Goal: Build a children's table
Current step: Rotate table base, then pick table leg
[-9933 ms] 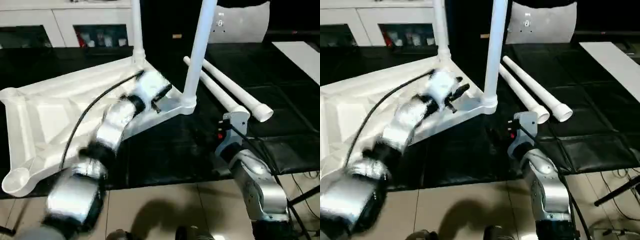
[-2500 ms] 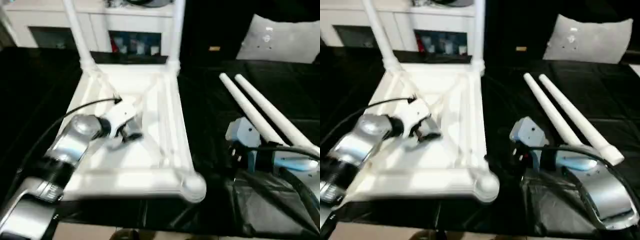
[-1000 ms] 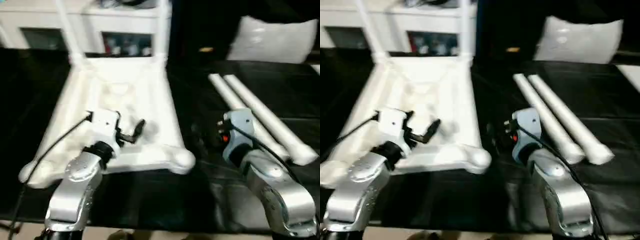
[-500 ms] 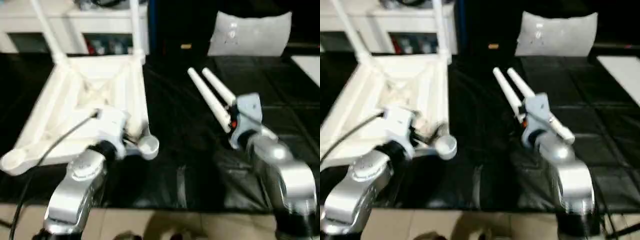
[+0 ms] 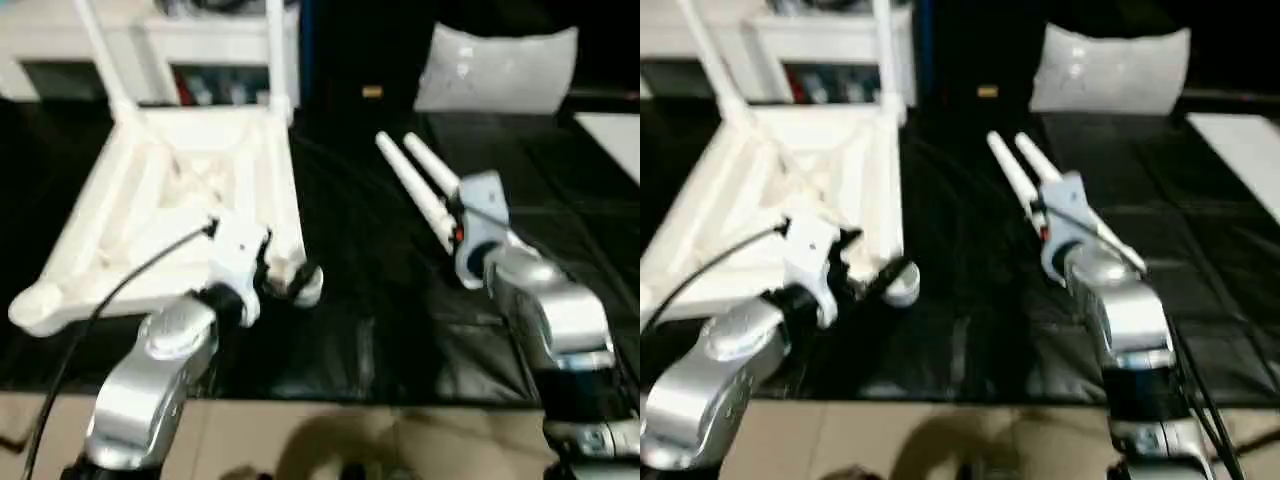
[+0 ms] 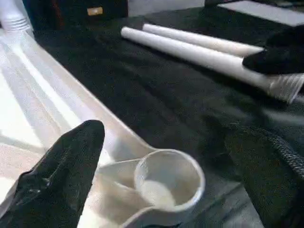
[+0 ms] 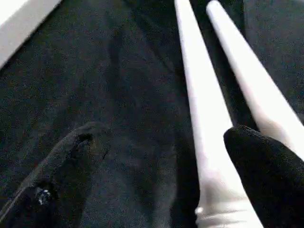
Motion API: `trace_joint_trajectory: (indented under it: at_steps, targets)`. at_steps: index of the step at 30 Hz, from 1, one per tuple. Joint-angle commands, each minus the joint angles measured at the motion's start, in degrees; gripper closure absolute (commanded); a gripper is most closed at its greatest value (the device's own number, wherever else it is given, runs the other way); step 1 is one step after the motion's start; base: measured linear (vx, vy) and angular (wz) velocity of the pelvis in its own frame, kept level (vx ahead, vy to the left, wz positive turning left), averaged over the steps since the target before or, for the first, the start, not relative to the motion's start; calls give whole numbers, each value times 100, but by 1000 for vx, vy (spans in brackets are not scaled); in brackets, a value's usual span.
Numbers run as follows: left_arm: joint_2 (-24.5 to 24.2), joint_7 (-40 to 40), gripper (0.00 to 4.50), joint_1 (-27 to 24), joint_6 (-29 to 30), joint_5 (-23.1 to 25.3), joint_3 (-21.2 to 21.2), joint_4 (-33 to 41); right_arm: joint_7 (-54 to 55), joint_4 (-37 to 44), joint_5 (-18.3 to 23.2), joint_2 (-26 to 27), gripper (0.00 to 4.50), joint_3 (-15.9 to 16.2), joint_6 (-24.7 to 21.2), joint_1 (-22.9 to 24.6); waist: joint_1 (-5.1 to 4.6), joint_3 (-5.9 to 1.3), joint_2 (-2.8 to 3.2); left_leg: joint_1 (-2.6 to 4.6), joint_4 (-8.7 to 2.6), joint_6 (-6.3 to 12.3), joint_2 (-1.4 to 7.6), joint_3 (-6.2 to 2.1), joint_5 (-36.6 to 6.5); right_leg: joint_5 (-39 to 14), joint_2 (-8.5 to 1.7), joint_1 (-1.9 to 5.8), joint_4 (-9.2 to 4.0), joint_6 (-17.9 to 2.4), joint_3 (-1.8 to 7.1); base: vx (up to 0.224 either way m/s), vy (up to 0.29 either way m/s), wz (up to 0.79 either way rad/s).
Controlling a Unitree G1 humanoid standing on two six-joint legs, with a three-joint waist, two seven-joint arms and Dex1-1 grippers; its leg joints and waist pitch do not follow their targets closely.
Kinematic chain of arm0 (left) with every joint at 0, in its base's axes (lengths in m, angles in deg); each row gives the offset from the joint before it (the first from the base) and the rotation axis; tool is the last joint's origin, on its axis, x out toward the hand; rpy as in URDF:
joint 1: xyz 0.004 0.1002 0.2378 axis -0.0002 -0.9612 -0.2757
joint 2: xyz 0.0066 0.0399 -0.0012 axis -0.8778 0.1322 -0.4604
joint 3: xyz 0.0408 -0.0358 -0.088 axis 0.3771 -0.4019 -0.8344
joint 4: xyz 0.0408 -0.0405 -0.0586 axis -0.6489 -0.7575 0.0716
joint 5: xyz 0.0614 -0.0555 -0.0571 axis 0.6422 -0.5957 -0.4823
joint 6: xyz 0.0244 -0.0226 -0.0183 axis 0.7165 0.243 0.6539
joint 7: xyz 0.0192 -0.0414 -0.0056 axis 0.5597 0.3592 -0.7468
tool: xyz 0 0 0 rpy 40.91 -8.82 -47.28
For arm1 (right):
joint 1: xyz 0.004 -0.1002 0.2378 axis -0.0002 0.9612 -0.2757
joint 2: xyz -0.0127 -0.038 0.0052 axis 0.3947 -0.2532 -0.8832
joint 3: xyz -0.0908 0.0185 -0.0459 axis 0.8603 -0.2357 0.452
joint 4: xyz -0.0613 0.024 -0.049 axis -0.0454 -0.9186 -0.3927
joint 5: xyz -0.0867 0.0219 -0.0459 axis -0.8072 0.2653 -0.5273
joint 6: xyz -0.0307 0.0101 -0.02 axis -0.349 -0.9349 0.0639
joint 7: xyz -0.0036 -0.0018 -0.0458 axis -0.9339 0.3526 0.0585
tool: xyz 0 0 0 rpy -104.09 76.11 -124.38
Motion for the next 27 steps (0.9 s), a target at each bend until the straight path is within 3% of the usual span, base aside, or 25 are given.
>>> trace_joint_trajectory:
  at_steps: [1, 2, 4, 6, 7, 9, 10, 11, 12, 13, 14, 15, 16, 17, 18, 19, 20, 21, 22, 23, 24, 25, 26, 27]
  targets:
    - [126, -115, 1, 46, -52, 60, -74, 7, 2, 402, 4, 24, 0, 40, 51, 68, -18, -362, 16, 23, -545, 150, 665, -320, -1174, -1491, -861, 288, -436, -716, 543, 0, 0, 0]
    - [183, -152, 1, 33, -103, 39, -110, -7, -2, 556, 5, 34, 0, 80, 67, 160, 22, -344, -17, -12, -496, 182, 569, -241, -1090, -2059, -897, 314, -517, -665, 560, 0, 0, 0]
    - [275, -285, 1, 23, -177, 70, -172, -85, 34, 810, 25, 89, 0, 92, 101, 332, 67, -349, -6, 30, -479, 244, 574, -221, -941, -2508, -873, 263, -600, -479, 548, 0, 0, 0]
    - [392, -503, 1, 19, -278, 129, -243, -195, 132, 1231, 104, 231, 0, 39, 134, 626, 70, -358, 16, 31, -529, 332, 636, -241, -741, -2124, -798, 252, -581, -390, 526, 0, 0, 0]
    - [458, -608, 1, 30, -328, 112, -286, -214, 125, 1555, 186, 304, 0, 39, 38, 839, 69, -358, -5, 32, -533, 364, 641, -238, -718, -2047, -790, 251, -587, -370, 525, 0, 0, 0]
    - [493, -676, 1, 38, -281, 96, -303, -185, 147, 1959, 184, 327, 0, 106, -56, 1131, 64, -376, 30, 85, -592, 330, 787, -334, -633, -1740, -678, 246, -575, -269, 445, 0, 0, 0]
    - [485, -705, 1, 36, -242, 130, -292, -187, 160, 2068, 178, 337, 0, 123, -49, 1214, -11, -388, 89, 153, -723, 392, 1084, -542, -584, -1412, -549, 224, -469, -77, 343, 0, 0, 0]
    - [411, -675, 1, -12, -302, 217, -214, -174, 225, 2265, 200, 418, 0, 115, -53, 1364, -57, -410, 170, 279, -944, 605, 1611, -840, -493, -1182, -502, 115, -38, 163, 278, 0, 0, 0]
    - [410, -674, 1, -12, -303, 217, -213, -174, 225, 2266, 200, 419, 0, 115, -53, 1365, -99, -394, 168, 385, -1058, 920, 1840, -986, -220, -1317, -461, -177, 500, 352, 338, 0, 0, 0]
    - [387, -626, 1, -73, -397, 283, -173, -129, 273, 2385, 200, 483, 0, 97, -82, 1445, -107, -395, 114, 385, -1077, 1093, 1823, -949, -67, -1233, -443, -292, 685, 295, 405, 24, -85, 7]
    - [387, -626, 1, -73, -397, 283, -173, -129, 273, 2385, 200, 483, 0, 97, -82, 1445, -140, -404, 85, 337, -952, 1729, 1510, -854, 389, -995, -479, -331, 718, -40, 534, 15, -130, 4]
    - [442, -663, 1, -122, -277, 239, -227, -89, 317, 2472, 172, 523, 0, 102, -65, 1527, -164, -422, 34, 296, -826, 2016, 1258, -736, 497, -736, -509, -272, 556, -317, 608, 15, -130, 4]
    - [447, -664, 1, -134, -280, 233, -235, -80, 327, 2487, 167, 532, 0, 103, -54, 1543, -156, -538, -181, 96, -292, 2190, 471, -329, 618, 421, -634, -17, 61, -1346, 795, 1, -180, -9]
    - [455, -758, 1, -193, -252, 242, -303, -113, 375, 2573, 136, 600, 0, 120, -8, 1647, 153, -599, -311, -437, 428, 1580, -235, -13, -56, 1717, -955, 536, -232, -1574, 1104, -21, -211, -2]
    - [453, -784, 1, -198, -242, 250, -314, -128, 383, 2591, 136, 608, 0, 125, -10, 1664, 171, -521, -264, -356, 324, 1061, -162, -101, 88, 2134, -1017, 417, -179, -1062, 1087, -21, -211, -2]
    - [456, -843, 1, -208, -317, 255, -370, -201, 408, 2639, 137, 634, 0, 148, -4, 1716, 150, -403, -327, -363, 99, 296, -126, -145, 454, 1789, -847, 378, -173, 251, 761, -43, -192, -11]
    - [468, -839, 1, -212, -396, 224, -414, -218, 415, 2648, 147, 649, 0, 157, 5, 1730, 204, -377, -243, -229, -34, 134, -12, -213, 2, 229, -868, 328, -390, 1008, 847, -56, -136, -21]
    - [468, -839, 1, -212, -396, 224, -414, -218, 415, 2648, 147, 649, 0, 157, 5, 1730, 158, -401, -142, -269, -206, 173, 111, -289, -99, -767, -651, 401, -376, 1187, 835, -56, -136, -21]
    - [487, -848, 1, -207, -423, 197, -464, -205, 430, 2670, 167, 680, 0, 152, -22, 1735, 148, -390, -92, -206, -290, 176, 202, -296, -201, -1206, -573, 342, -428, 1191, 795, -74, -101, -3]
    - [505, -870, 1, -218, -440, 171, -548, -138, 435, 2705, 216, 751, 0, 169, -27, 1737, 109, -371, -57, -121, -402, 105, 338, -310, -488, -1978, -505, 287, -478, 969, 718, -84, -54, 0]
    - [510, -865, 1, -233, -398, 167, -571, -100, 419, 2719, 239, 772, 0, 189, -35, 1744, 88, -355, -62, -112, -445, 65, 378, -309, -615, -2240, -496, 280, -502, 819, 698, -84, -54, 0]
    - [500, -846, 1, -263, -378, 176, -572, -59, 374, 2722, 245, 762, 0, 251, -20, 1762, 72, -315, -40, -35, -513, -23, 451, -315, -978, -2775, -501, 219, -563, 515, 667, -88, 1, -1]
    - [497, -840, 1, -273, -371, 178, -569, -50, 358, 2718, 245, 757, 0, 273, -7, 1768, 29, -263, -37, 39, -568, -108, 495, -331, -1526, -3251, -509, 154, -596, 282, 627, -79, 22, -2]
    - [489, -814, 1, -303, -344, 172, -557, -23, 326, 2709, 236, 752, 0, 339, 28, 1796, -22, -248, -1, 88, -571, -240, 485, -348, -2015, -3714, -525, 123, -628, 209, 588, -79, 22, -2]
